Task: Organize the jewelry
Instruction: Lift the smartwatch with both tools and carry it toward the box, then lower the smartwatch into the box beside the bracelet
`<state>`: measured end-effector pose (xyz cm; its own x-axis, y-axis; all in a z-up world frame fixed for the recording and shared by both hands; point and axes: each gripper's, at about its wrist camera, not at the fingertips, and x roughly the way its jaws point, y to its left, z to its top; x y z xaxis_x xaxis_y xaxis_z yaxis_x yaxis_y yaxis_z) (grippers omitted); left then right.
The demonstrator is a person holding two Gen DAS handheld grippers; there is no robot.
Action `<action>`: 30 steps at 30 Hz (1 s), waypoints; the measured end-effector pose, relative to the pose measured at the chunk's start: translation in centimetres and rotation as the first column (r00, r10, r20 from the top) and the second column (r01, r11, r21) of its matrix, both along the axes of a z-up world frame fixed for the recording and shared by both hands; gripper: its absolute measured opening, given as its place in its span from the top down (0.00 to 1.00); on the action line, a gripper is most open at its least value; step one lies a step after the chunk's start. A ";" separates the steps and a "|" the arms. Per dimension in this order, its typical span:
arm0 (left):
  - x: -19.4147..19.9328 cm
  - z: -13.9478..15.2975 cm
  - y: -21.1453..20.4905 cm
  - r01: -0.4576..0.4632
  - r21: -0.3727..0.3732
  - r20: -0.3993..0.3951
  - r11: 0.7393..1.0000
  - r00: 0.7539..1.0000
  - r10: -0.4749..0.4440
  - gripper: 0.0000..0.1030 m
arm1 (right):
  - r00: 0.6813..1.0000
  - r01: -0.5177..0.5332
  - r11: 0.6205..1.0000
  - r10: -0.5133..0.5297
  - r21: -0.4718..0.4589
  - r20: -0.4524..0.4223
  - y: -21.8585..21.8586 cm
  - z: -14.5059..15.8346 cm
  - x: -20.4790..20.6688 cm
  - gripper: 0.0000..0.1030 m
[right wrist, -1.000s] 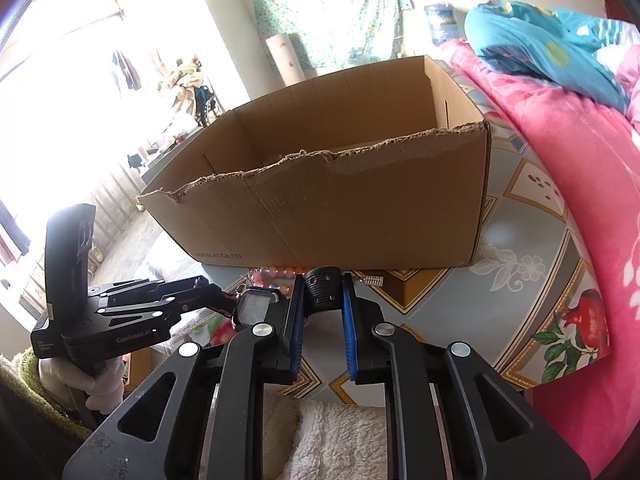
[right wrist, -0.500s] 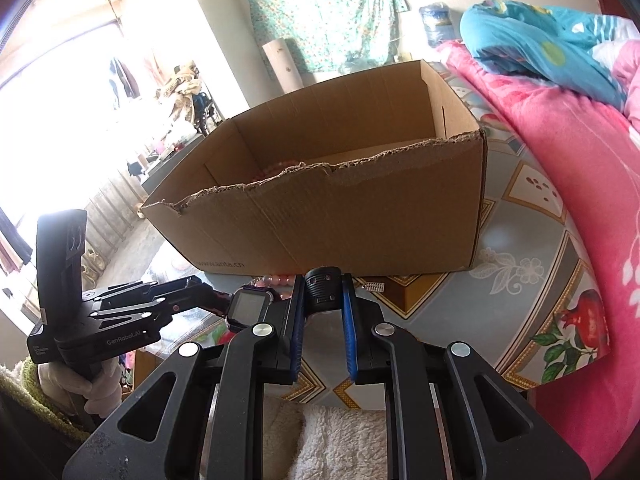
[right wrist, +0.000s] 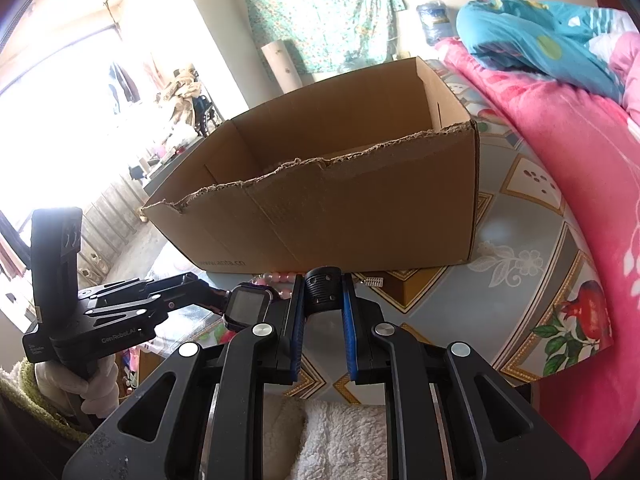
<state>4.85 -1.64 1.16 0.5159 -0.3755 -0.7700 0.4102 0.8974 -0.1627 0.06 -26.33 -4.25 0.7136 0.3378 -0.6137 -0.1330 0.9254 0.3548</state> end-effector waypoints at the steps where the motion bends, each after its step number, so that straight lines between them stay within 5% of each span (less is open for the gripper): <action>1: 0.0 0.1 0.0 0.001 -0.001 0.003 1.000 1.000 -0.001 0.73 | 1.000 0.002 1.000 -0.002 -0.001 0.001 0.0 0.0 0.0 0.85; 30: -3.9 10.7 -0.9 0.180 -0.159 0.222 0.971 0.965 -0.142 0.73 | 0.977 0.097 0.994 -0.087 -0.043 0.195 -1.3 8.5 -4.3 0.85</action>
<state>0.94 -2.57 11.87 0.5791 -0.5868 -0.5659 0.5882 0.7814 -0.2083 -4.20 -27.59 4.22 0.8465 0.2366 -0.4770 -0.1077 0.9534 0.2817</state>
